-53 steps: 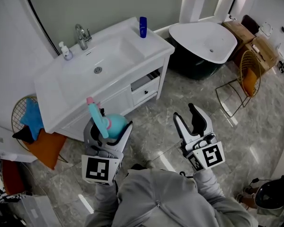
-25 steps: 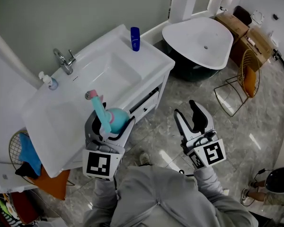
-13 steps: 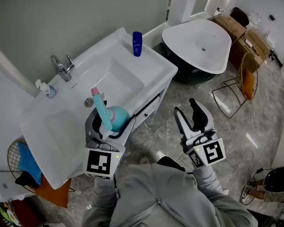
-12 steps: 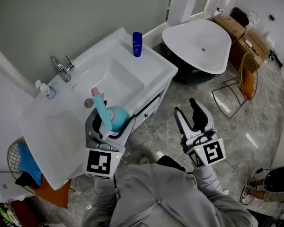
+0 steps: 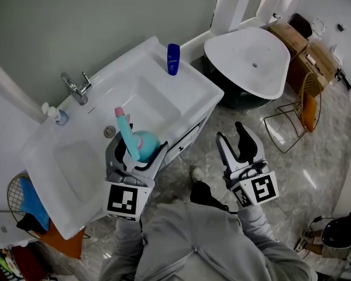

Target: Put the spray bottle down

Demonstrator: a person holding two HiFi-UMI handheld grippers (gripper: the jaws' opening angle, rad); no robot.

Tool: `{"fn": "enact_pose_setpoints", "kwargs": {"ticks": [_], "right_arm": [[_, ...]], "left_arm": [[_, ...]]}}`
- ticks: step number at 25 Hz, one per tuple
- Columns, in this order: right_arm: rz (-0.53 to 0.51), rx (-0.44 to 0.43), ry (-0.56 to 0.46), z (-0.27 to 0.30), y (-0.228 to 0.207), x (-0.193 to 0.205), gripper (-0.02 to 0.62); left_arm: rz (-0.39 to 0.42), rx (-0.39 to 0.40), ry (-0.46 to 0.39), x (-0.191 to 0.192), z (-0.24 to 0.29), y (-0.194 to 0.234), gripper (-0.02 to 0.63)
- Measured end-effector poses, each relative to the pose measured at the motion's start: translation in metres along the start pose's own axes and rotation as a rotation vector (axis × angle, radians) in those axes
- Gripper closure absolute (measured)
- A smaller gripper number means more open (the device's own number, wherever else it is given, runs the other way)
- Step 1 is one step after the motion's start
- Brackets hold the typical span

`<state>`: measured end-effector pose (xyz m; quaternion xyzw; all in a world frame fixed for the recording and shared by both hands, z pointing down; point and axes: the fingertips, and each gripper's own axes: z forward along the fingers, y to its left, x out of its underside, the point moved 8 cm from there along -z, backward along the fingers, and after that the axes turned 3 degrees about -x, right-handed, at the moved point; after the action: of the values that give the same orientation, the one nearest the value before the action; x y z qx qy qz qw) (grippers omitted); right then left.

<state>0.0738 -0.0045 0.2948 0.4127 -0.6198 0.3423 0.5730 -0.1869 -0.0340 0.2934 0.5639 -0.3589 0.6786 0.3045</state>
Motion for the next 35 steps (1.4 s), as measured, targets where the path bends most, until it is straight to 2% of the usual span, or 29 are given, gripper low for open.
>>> {"fn": "enact_pose_setpoints", "kwargs": {"ticks": [11,19,26,35], "right_arm": [[0.019,-0.072,0.013,0.051,-0.052,0.012,0.37],[0.031,-0.092,0.043,0.082,-0.093,0.023,0.37],[0.038,-0.084,0.066,0.104,-0.127,0.035,0.37],[0.043,-0.048,0.088,0.111,-0.16,0.046,0.37]], "left_arm": [[-0.007,-0.042,0.024,0.001,0.065,0.006,0.198],[-0.026,-0.029,0.042,0.013,0.124,0.01,0.198],[-0.04,-0.003,0.059,0.031,0.18,0.015,0.198],[0.023,0.029,0.014,0.042,0.233,0.015,0.198]]}}
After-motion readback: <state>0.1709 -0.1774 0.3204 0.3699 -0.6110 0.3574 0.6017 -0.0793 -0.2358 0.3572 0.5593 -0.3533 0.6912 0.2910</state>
